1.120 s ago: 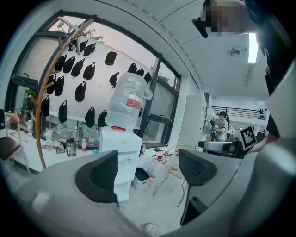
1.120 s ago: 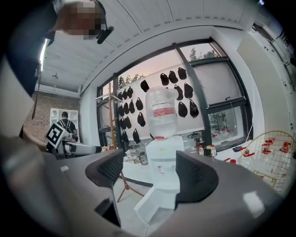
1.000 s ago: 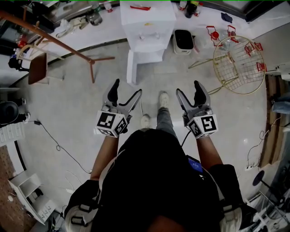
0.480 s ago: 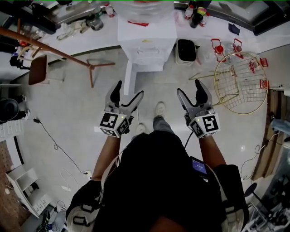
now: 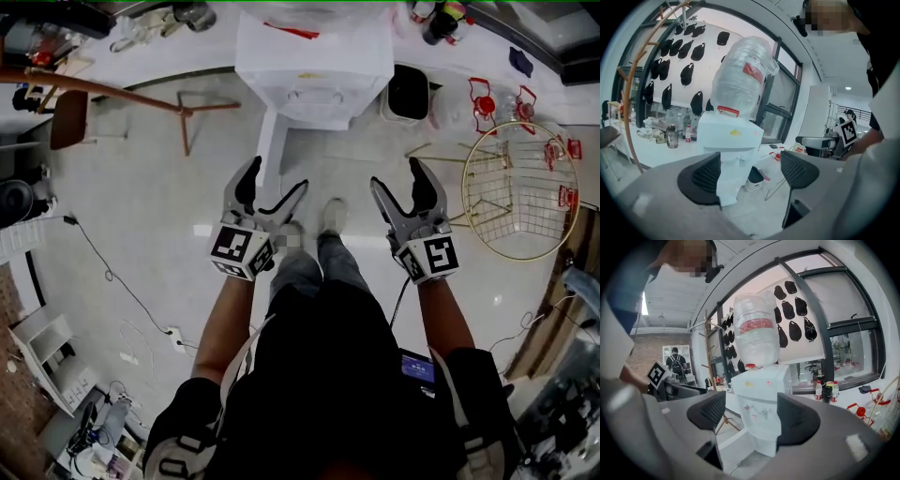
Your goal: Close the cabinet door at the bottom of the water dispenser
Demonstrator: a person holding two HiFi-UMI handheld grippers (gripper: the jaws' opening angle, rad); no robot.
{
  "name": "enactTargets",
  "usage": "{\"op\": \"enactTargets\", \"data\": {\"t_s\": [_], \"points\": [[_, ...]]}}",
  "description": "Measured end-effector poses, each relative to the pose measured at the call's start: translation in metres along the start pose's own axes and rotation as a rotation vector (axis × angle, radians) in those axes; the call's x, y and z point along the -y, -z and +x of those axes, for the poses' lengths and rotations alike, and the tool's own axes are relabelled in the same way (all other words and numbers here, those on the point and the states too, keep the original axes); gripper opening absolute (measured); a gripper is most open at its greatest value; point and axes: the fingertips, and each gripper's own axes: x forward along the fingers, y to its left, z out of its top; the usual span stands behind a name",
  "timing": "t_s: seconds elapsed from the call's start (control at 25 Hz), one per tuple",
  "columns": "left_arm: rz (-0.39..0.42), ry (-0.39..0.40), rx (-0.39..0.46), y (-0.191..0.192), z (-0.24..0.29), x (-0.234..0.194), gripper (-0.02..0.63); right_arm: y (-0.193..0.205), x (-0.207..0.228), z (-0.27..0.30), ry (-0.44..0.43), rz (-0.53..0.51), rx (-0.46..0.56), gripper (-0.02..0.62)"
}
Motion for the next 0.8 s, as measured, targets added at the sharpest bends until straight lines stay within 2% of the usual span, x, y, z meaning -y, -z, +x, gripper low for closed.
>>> {"op": "enactTargets", "data": {"t_s": [0.36, 0.8], "points": [[0.012, -0.036, -0.115, 0.1, 0.007, -0.057, 0.368, 0.105, 0.005, 0.042, 0.005, 0.006, -0.071, 0.327], [-0.061, -0.111, -0.288, 0.248, -0.015, -0.132, 0.396, 0.21, -0.04, 0.071, -0.011, 0.015, -0.172, 0.327]]}}
